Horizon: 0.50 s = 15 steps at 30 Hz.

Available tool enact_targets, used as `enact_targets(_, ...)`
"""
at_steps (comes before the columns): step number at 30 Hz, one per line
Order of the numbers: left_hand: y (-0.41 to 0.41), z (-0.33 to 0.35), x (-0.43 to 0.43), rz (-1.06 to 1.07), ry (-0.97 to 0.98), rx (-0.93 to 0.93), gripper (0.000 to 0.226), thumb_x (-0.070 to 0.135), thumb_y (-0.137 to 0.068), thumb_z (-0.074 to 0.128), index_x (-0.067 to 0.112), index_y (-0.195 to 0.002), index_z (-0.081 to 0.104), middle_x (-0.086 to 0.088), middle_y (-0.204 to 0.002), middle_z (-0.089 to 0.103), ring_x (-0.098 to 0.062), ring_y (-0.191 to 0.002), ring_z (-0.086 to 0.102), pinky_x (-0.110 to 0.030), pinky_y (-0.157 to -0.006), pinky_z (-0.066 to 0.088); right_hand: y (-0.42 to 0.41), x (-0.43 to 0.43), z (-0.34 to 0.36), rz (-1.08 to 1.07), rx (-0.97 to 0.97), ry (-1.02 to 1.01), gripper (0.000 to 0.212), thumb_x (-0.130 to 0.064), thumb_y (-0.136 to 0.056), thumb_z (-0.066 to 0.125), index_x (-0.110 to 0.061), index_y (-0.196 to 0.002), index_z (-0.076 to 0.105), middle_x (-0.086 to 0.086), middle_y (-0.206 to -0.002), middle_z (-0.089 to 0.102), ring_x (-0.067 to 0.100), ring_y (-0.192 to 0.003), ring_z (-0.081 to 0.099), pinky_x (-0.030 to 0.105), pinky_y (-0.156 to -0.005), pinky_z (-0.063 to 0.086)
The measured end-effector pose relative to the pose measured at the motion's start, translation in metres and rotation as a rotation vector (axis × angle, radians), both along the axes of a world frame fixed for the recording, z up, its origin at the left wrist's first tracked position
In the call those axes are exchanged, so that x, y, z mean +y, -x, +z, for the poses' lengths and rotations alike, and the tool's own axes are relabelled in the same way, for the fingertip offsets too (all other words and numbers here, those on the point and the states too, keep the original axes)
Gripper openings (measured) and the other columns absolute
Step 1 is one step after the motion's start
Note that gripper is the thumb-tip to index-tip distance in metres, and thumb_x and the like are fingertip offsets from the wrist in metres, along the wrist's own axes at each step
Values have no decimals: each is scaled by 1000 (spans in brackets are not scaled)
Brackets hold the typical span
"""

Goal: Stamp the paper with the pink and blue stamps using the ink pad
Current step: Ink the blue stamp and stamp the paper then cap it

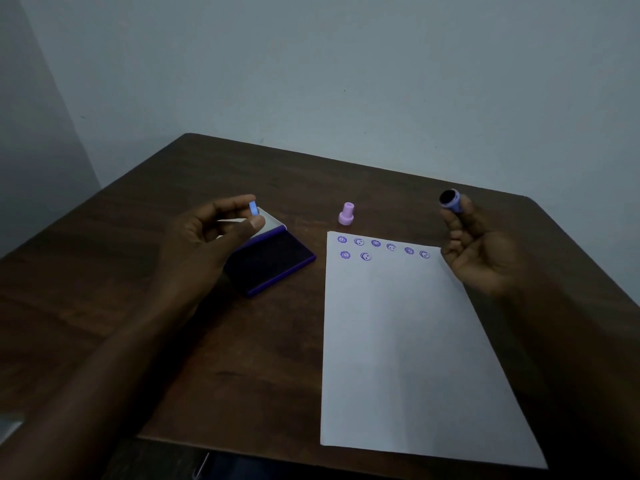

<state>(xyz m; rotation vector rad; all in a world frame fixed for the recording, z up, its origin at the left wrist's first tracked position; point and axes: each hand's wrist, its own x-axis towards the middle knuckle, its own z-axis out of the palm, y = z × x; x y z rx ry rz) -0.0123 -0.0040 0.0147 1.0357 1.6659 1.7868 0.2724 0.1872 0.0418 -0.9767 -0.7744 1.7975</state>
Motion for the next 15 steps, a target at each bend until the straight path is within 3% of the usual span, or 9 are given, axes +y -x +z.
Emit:
enact_targets(5,-3,0,-4,-101,-23,-26,41,38,-65,74,38,-106,73,24,-101,74,9,-92,69,-9,-62,54,22,-14,9,142,-80,-124,32,-25,-76,72,-17,-107,71,-4,-73,73,4,-52,56,15,-46,47)
enact_targets(10,-4,-2,-3,-172,31,-20,47,38,-61,81,38,-108,75,15,-109,76,-5,-98,73,-31,-80,61,58,-51,12,362,-321,-473,37,-36,-69,74,-26,-105,74,-5,-84,70,5,-64,61,18,-57,51)
enact_targets(15,-8,-2,-4,-192,9,-2,44,37,-57,84,42,-101,76,12,-106,77,-8,-92,75,-24,-75,61,89,-78,10,482,-426,-639,27,-29,-76,76,-30,-104,74,-2,-92,77,10,-72,69,23,-59,55)
